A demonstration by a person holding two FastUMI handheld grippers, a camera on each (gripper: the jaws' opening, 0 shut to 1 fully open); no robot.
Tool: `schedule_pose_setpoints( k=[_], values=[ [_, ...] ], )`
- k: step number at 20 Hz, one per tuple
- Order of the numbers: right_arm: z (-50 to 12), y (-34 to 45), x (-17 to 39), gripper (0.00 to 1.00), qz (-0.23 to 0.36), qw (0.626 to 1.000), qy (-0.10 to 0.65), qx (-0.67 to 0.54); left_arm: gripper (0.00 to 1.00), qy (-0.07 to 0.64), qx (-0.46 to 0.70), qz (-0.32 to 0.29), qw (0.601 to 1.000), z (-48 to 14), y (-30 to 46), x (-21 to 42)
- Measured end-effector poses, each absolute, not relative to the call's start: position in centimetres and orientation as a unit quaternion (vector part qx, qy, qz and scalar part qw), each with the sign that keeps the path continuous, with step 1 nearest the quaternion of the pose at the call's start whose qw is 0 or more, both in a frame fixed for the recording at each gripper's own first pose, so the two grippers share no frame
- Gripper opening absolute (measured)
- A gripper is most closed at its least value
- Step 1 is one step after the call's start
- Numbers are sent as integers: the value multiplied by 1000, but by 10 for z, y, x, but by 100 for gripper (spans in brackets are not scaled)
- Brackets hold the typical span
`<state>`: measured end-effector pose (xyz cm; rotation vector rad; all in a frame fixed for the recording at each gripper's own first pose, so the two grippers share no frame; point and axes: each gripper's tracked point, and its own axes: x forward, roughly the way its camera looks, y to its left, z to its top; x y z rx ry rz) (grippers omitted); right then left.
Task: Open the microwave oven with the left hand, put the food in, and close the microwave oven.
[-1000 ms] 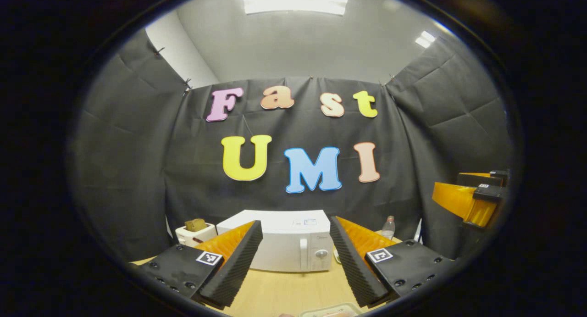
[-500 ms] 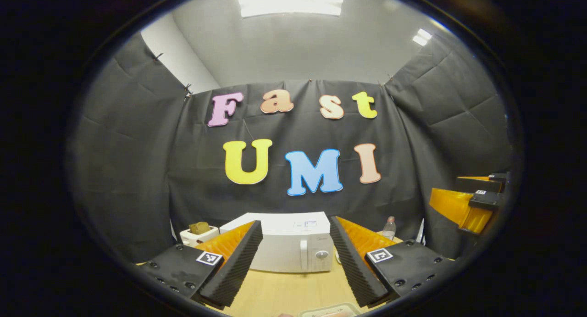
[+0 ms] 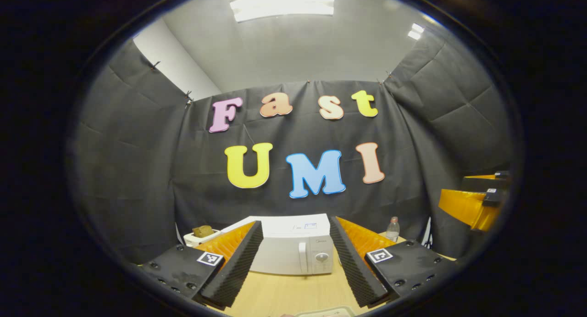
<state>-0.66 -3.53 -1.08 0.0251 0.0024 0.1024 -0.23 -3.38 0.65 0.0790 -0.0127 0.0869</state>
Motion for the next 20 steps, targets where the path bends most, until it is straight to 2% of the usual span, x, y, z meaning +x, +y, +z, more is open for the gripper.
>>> schedule_pose_setpoints(
  k=[5,11,13,14,20],
  values=[
    [-22,-44,2,100,41,999,17,7,93,15,13,47,999,-20,-23,37],
    [-19,-45,23,100,-5,1000,18,7,96,15,27,26,999,-49,-5,108],
    [-21,-42,29,100,-22,1000,21,-3,100,28,27,10,999,-69,-5,127],
    [-19,-39,32,100,-29,999,18,-6,97,36,23,1,999,-80,-6,135],
    [-20,-22,45,100,-51,998,26,-20,100,79,26,-30,996,-141,-8,180]
  ],
)
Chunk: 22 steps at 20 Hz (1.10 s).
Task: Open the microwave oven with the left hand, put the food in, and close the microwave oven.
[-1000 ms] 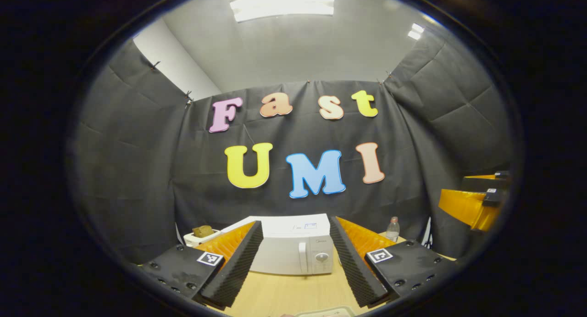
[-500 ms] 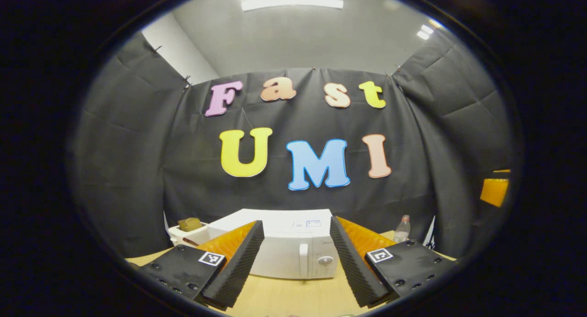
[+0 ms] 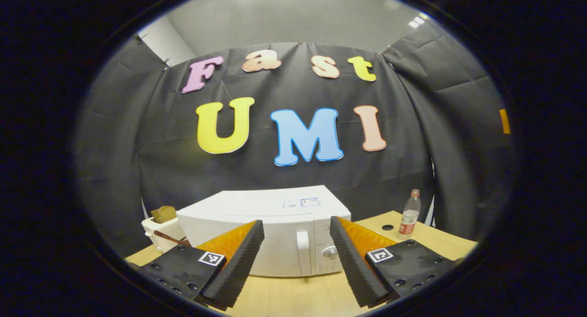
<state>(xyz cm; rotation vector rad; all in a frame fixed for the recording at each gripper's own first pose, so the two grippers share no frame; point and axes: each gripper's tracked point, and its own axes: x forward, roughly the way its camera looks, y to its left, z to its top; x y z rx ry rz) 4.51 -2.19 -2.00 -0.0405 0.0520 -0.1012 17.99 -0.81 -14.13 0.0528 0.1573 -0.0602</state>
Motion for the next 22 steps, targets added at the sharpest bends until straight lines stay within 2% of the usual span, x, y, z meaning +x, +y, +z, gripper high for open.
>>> schedule_pose_setpoints(
  k=[3,4,8,13,15,17,19,20,22],
  values=[
    [-22,-22,50,100,-69,997,28,-33,100,93,19,-47,994,-169,-14,199],
    [-23,-22,50,100,-75,996,32,-37,94,102,16,-50,993,-179,-16,206],
    [-30,-26,50,100,-101,993,45,-47,97,138,10,-67,988,-220,-23,230],
    [-40,-31,45,100,-123,989,64,-46,92,175,10,-69,982,-260,-26,251],
    [-42,-32,44,100,-129,988,67,-52,84,178,11,-73,981,-267,-28,254],
    [-44,-32,42,100,-129,988,70,-53,83,177,15,-71,982,-268,-28,259],
    [-45,-32,41,100,-129,987,72,-56,74,178,20,-64,982,-273,-27,264],
    [-44,-32,41,100,-127,988,72,-58,61,179,20,-60,982,-274,-26,265],
    [-42,-33,40,100,-124,988,71,-60,51,187,22,-54,981,-279,-25,263]
  ],
)
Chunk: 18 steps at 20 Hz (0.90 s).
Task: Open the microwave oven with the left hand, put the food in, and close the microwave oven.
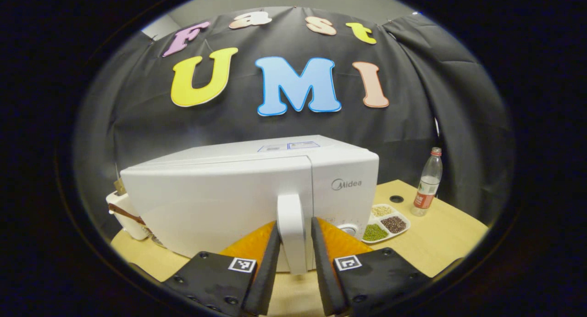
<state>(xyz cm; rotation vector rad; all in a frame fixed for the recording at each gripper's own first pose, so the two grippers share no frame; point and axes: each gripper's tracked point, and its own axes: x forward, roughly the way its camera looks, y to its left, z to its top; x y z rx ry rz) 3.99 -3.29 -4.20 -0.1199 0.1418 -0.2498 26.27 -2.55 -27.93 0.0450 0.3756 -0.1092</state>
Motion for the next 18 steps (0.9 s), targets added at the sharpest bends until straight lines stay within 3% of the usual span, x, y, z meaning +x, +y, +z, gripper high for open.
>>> schedule_pose_setpoints(
  k=[2,11,13,15,18],
  values=[
    [-41,-34,39,100,-121,988,70,-59,39,197,25,-48,979,-289,-23,259],
    [-36,-39,30,100,-93,992,61,-63,14,218,-2,-45,975,-283,-23,258],
    [-36,-39,31,100,-82,993,62,-59,14,241,-12,-32,970,-288,-20,240],
    [-38,-38,32,100,-71,994,65,-47,15,210,-6,-30,977,-273,-14,219],
    [-46,-28,36,100,-42,996,72,-32,14,222,2,-33,974,-274,-3,191]
  ],
)
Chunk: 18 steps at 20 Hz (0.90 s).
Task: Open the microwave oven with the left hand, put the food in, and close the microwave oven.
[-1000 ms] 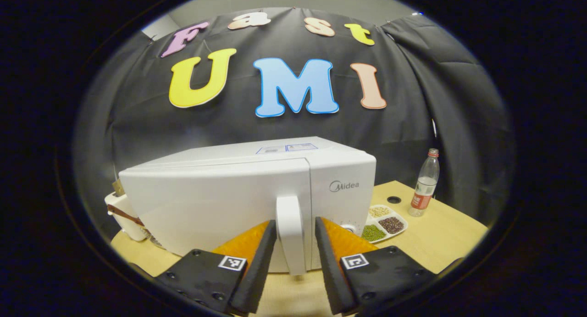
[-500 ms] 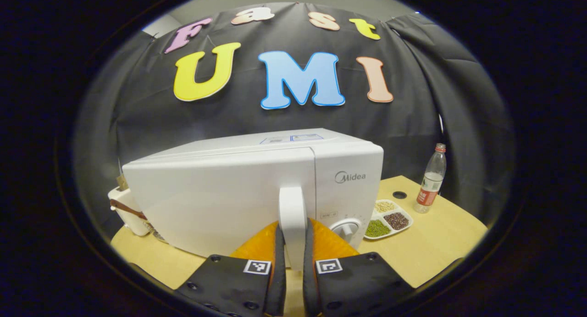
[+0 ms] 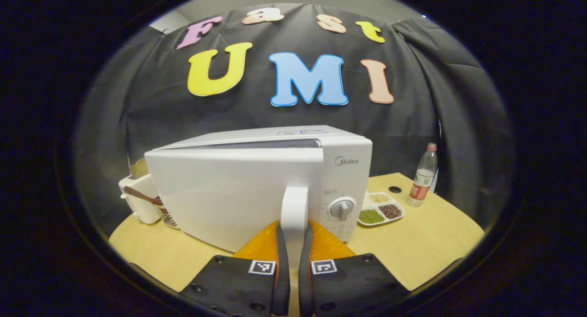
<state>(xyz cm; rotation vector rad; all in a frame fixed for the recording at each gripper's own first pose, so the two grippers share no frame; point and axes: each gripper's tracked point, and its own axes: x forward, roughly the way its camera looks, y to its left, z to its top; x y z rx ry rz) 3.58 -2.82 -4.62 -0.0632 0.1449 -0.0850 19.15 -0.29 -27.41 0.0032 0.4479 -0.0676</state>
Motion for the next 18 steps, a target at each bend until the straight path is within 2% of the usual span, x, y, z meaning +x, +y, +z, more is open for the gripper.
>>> schedule_pose_setpoints(
  k=[4,8,9,10,18],
  values=[
    [-47,-11,40,100,2,997,68,-18,13,233,-1,-18,972,-268,13,164],
    [-45,2,39,100,43,997,62,-24,17,239,-7,3,971,-266,33,131],
    [-47,8,39,97,55,996,63,-23,16,241,-10,8,970,-265,38,124],
    [-49,14,40,100,66,995,66,-21,17,244,-9,13,970,-262,44,116],
    [-46,79,48,100,157,986,55,-7,19,254,-8,62,965,-256,106,54]
  ],
)
